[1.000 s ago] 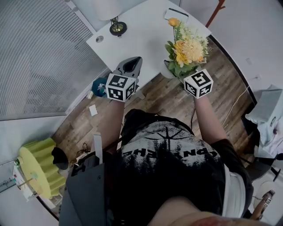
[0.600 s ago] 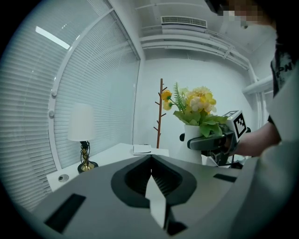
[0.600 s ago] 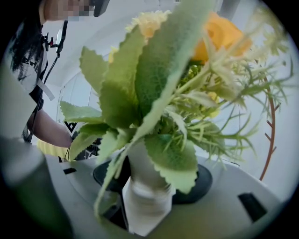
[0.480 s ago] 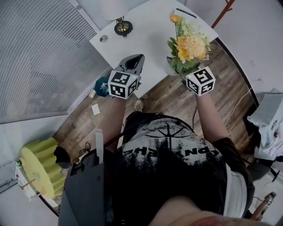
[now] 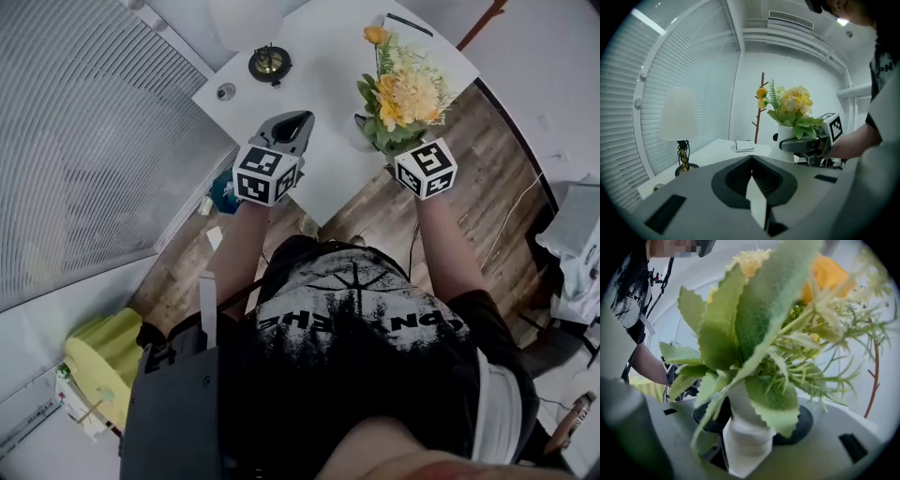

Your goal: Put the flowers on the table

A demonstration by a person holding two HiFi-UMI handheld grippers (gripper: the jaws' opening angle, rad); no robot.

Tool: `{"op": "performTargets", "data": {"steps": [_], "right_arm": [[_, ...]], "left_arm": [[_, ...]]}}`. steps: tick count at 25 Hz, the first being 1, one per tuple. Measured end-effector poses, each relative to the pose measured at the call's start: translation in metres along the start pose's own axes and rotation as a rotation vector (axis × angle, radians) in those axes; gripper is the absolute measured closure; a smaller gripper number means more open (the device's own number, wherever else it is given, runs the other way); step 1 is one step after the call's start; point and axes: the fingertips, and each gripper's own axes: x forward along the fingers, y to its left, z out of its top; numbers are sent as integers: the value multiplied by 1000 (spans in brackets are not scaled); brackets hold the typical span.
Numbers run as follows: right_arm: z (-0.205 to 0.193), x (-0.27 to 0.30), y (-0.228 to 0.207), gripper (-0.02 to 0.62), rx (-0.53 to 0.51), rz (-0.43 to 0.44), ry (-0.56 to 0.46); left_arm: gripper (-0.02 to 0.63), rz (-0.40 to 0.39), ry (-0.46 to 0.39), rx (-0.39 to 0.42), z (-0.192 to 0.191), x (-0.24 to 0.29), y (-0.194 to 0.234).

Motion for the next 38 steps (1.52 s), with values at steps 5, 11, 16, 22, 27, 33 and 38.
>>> {"op": "performTargets", "data": {"steps": [5,11,16,22,27,33,38], "right_arm": [[-7,18,-7,341,-8,-49,-2],[-32,73,-30,341,-24,-88,23],[-38,95,-39,341,-35,-110,8],[-48,108,-44,341,-31,-155,0],[-53,118,-46,341,-46,-161,-6],[-59,121,-52,341,-55,-172,0],[-65,121,-55,341,-46,-211,-31]], "left_arm": [[594,-60,11,10,2,6,8],[594,-120,51,-7,-16,31,54],[594,-146,53,-18,-19,46,67],[594,-181,40,-27,-15,59,77],[594,-172,36,-46,-22,62,86],[594,-175,26,-70,-29,67,82],[595,-165,16,-85,-29,66,83]]}}
